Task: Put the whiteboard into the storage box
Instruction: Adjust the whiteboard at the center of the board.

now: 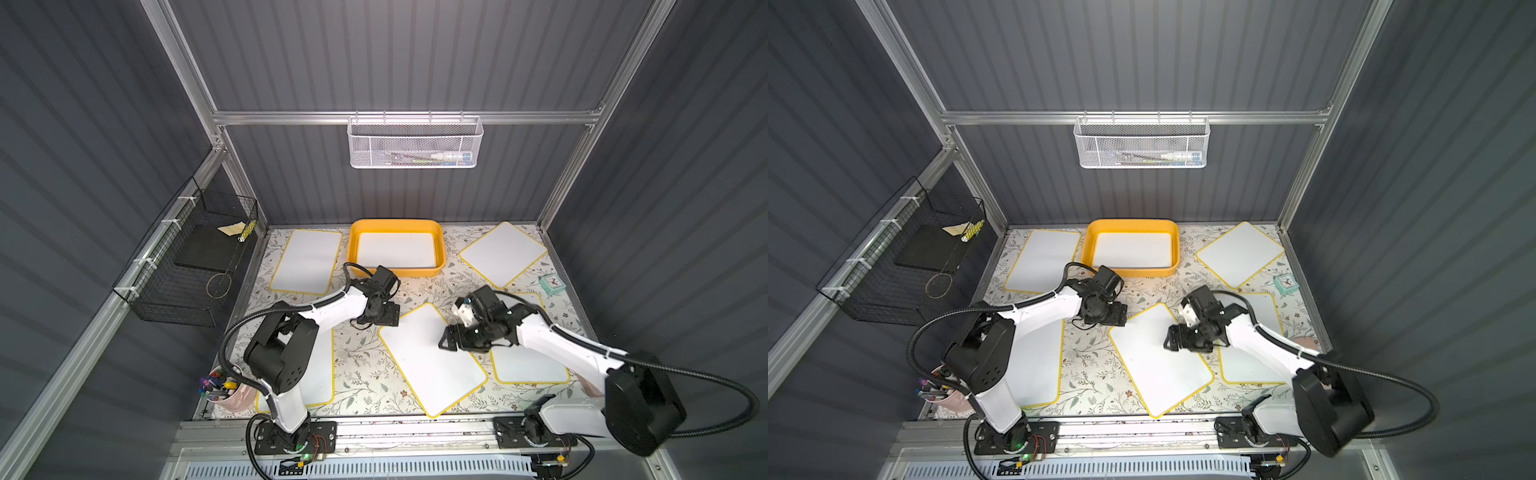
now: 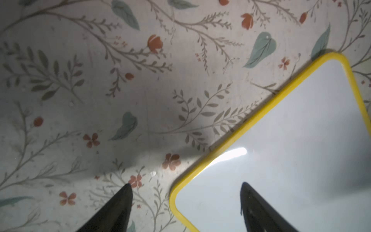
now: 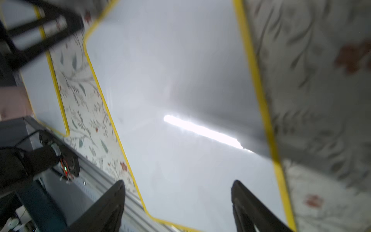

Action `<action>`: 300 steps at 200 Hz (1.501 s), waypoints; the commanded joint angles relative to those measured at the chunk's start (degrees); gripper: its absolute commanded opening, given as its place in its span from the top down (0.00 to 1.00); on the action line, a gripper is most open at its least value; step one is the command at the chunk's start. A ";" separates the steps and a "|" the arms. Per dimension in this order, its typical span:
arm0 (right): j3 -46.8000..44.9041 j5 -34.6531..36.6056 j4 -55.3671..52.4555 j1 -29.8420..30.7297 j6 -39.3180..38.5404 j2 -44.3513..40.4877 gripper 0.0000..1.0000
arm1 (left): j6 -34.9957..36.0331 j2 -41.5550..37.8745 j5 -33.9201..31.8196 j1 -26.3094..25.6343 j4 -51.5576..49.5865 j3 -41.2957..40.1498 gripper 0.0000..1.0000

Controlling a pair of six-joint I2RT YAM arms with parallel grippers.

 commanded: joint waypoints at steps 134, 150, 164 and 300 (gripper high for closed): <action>-8.25 2.10 -5.07 4.93 14.85 -2.18 0.16 | 7.91 5.57 8.54 2.01 3.14 2.28 0.15; -7.43 3.91 -2.68 4.89 14.60 -0.50 0.16 | 7.63 5.20 9.07 2.09 3.23 1.36 0.15; -6.52 6.64 -0.83 4.83 14.11 1.40 0.16 | 7.15 4.53 8.83 2.21 3.56 -0.14 0.15; 6.85 7.87 12.81 -1.22 6.90 19.64 0.15 | 2.81 -3.68 6.44 2.89 2.89 -10.85 0.15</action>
